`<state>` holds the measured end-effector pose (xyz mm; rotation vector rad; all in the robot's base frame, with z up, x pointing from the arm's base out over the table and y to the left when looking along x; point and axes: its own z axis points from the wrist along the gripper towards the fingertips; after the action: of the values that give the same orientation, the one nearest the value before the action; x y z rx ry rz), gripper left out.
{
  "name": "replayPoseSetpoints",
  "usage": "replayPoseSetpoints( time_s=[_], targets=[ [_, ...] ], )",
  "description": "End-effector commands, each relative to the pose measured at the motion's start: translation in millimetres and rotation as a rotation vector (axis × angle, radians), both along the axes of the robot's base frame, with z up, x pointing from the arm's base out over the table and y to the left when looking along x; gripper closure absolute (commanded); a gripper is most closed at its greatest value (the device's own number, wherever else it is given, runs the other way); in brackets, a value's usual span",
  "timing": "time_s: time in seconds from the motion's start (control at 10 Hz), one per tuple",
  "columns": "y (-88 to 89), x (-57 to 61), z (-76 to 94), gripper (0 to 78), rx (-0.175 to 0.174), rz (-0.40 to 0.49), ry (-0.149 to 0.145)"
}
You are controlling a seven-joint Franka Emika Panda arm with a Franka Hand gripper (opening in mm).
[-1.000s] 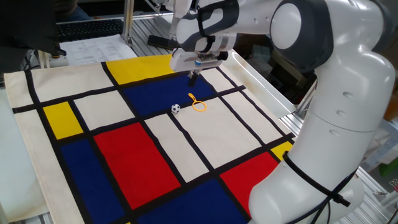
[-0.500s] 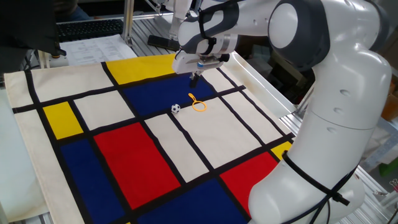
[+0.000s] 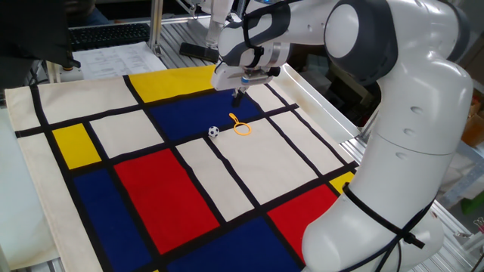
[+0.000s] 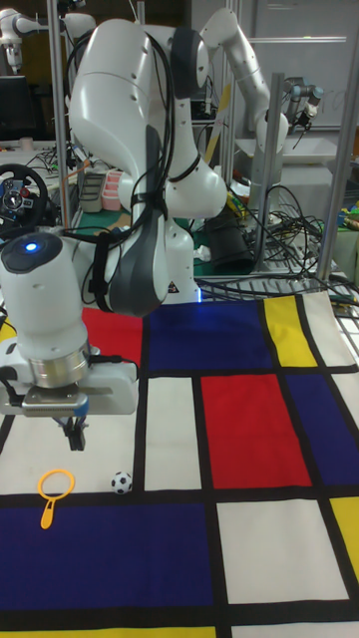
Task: Attach the bubble ring to the ball
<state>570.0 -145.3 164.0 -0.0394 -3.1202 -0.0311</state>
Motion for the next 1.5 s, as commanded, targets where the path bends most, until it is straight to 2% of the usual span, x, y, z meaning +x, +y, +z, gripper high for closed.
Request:
replayPoseSetpoints(
  time_s=[0.1, 0.3, 0.5, 0.7, 0.9, 1.0, 1.5],
  targets=[
    [-0.5, 0.8, 1.3, 77.6, -0.04, -0.018, -0.035],
    [-0.5, 0.8, 1.3, 77.6, -0.043, -0.099, -0.019],
    [-0.5, 0.8, 1.3, 77.6, -0.045, -0.171, 0.032],
    [-0.5, 0.8, 1.3, 77.6, -0.042, -0.188, 0.047],
    [-0.5, 0.8, 1.3, 77.6, -0.041, -0.18, 0.044],
    [-2.9, 4.8, -1.7, 77.6, -0.043, -0.165, 0.042],
    [-20.4, 15.8, -26.5, 77.6, -0.048, -0.143, 0.027]
  ],
)
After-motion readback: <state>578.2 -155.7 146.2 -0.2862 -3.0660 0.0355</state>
